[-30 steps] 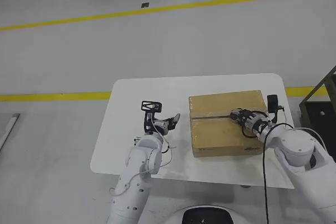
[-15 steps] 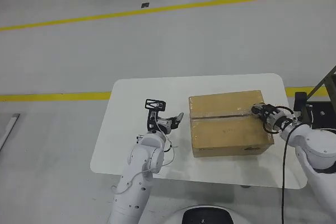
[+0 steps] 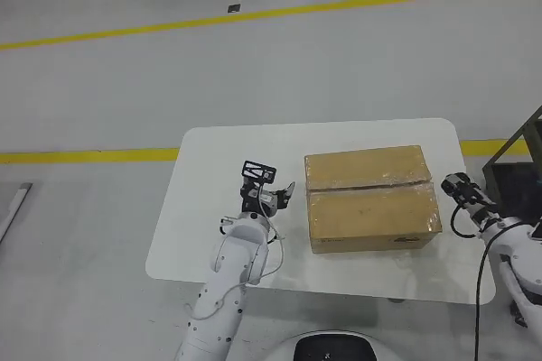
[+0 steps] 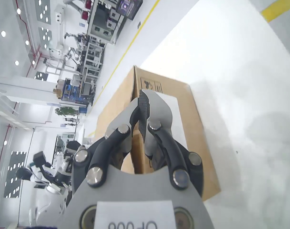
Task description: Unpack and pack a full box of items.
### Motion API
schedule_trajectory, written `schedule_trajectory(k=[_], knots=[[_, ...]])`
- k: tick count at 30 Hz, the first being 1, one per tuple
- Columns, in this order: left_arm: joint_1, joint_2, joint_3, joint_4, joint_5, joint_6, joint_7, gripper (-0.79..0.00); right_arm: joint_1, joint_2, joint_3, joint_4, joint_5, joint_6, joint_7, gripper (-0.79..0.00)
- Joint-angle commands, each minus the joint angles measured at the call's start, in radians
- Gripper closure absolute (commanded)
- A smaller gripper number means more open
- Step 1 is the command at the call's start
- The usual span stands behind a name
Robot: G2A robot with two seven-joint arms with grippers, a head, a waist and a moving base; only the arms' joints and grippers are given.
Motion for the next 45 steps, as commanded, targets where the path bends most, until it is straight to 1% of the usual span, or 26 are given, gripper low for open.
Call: schedule_trajectory(k=[1, 6, 9, 12, 16, 20, 23, 26, 29, 31, 32, 35, 37, 39, 43, 45], knots=[[-0.002, 0.0, 0.008, 0.001, 0.018, -0.01, -0.014, -0.785, 0.006, -0.002, -0.018, 0.009, -0.004, -0.004, 0.01, 0.0], [-0.002, 0.0, 0.008, 0.001, 0.018, -0.01, -0.014, -0.785, 0.007, -0.007, -0.057, 0.008, 0.013, -0.019, 0.045, 0.0], [-0.002, 0.0, 0.008, 0.001, 0.018, -0.01, -0.014, -0.785, -0.001, -0.009, -0.084, -0.015, -0.005, -0.034, 0.062, 0.0], [-0.002, 0.0, 0.008, 0.001, 0.018, -0.01, -0.014, -0.785, -0.011, -0.011, -0.103, -0.038, -0.044, -0.044, 0.042, 0.0], [0.017, 0.003, 0.0, -0.019, 0.04, -0.022, 0.027, -0.785, -0.027, -0.008, -0.096, -0.085, -0.139, -0.075, 0.003, 0.0], [0.043, 0.008, -0.012, -0.074, 0.057, -0.039, 0.091, -0.785, -0.062, -0.001, -0.039, -0.162, -0.25, -0.102, -0.043, 0.0], [0.071, 0.015, -0.018, -0.112, 0.119, -0.048, 0.124, -0.785, -0.11, 0.005, 0.015, -0.235, -0.332, -0.124, -0.072, 0.0], [0.098, 0.02, -0.017, -0.166, 0.18, -0.068, 0.114, -0.785, -0.169, 0.009, 0.067, -0.311, -0.39, -0.134, -0.086, 0.0], [0.137, 0.023, -0.029, -0.22, 0.173, -0.071, 0.109, -0.785, -0.238, 0.01, 0.126, -0.378, -0.435, -0.135, -0.112, 0.0], [0.165, 0.026, -0.041, -0.245, 0.177, -0.072, 0.1, -0.785, -0.286, 0.009, 0.16, -0.41, -0.485, -0.145, -0.138, 0.0], [0.178, 0.028, -0.048, -0.259, 0.182, -0.069, 0.093, -0.785, -0.31, 0.011, 0.176, -0.423, -0.535, -0.151, -0.139, 0.0], [0.216, 0.032, -0.067, -0.296, 0.193, -0.067, 0.066, -0.785, -0.368, 0.013, 0.213, -0.449, -0.622, -0.165, -0.12, 0.0], [0.238, 0.034, -0.079, -0.32, 0.198, -0.063, 0.055, -0.785, -0.396, 0.012, 0.23, -0.448, -0.637, -0.176, -0.12, 0.0], [0.257, 0.035, -0.088, -0.338, 0.197, -0.058, 0.051, -0.785, -0.407, 0.011, 0.244, -0.427, -0.681, -0.168, -0.125, 0.0], [0.283, 0.036, -0.096, -0.369, 0.207, -0.033, 0.044, -0.785, -0.418, 0.008, 0.255, -0.414, -0.706, -0.159, -0.148, 0.0], [0.294, 0.035, -0.091, -0.374, 0.226, -0.012, 0.015, -0.785, -0.429, 0.006, 0.262, -0.411, -0.707, -0.156, -0.149, 0.0]])
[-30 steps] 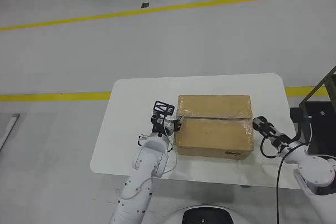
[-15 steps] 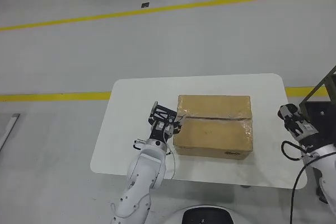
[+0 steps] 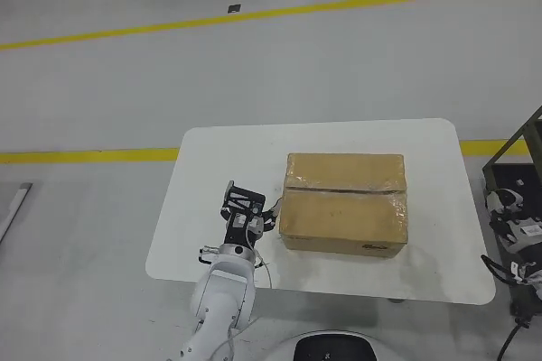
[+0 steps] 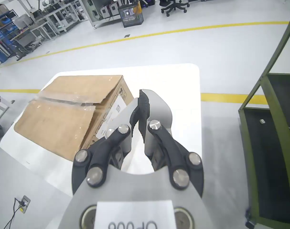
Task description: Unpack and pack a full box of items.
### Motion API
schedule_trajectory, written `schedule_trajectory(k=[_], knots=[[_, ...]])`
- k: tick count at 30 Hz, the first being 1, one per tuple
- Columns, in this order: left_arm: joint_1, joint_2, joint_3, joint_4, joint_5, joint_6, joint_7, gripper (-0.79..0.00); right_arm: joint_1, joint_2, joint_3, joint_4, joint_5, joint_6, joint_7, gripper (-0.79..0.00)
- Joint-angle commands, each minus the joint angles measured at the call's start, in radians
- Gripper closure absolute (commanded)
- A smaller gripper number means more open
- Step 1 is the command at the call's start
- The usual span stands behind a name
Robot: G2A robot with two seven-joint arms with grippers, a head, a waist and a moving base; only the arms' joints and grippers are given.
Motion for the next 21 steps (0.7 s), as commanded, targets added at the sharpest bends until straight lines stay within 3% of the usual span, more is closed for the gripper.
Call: schedule_trajectory(k=[1, 2, 3, 4, 6, 13, 17, 21], knots=[[0.005, -0.001, 0.005, -0.002, 0.013, 0.014, -0.023, -0.785, -0.008, -0.001, 0.007, 0.003, -0.001, 0.005, 0.006, -0.086], [0.005, -0.001, 0.005, -0.002, 0.013, 0.014, -0.023, -0.785, -0.007, -0.004, 0.015, 0.01, 0.019, 0.028, 0.0, -0.376], [0.005, -0.001, 0.005, -0.002, 0.013, 0.014, -0.023, -0.785, -0.007, -0.004, 0.015, 0.01, 0.019, 0.028, 0.0, -0.745], [0.005, -0.001, 0.005, -0.002, 0.014, 0.015, -0.026, -0.785, -0.008, -0.003, 0.014, 0.009, 0.011, 0.021, 0.002, -0.012], [0.005, -0.001, 0.005, -0.002, 0.014, 0.014, -0.024, -0.784, -0.008, -0.004, 0.016, 0.011, 0.02, 0.029, 0.0, -0.076], [0.005, -0.001, 0.005, -0.002, 0.013, 0.014, -0.023, -0.785, -0.007, -0.004, 0.015, 0.01, 0.019, 0.028, 0.0, -0.527], [0.005, -0.001, 0.005, -0.002, 0.013, 0.014, -0.023, -0.785, -0.007, -0.004, 0.015, 0.01, 0.019, 0.028, 0.0, -0.688], [0.005, -0.001, 0.005, -0.002, 0.013, 0.014, -0.023, -0.785, -0.007, -0.004, 0.015, 0.01, 0.019, 0.028, 0.0, -0.742]])
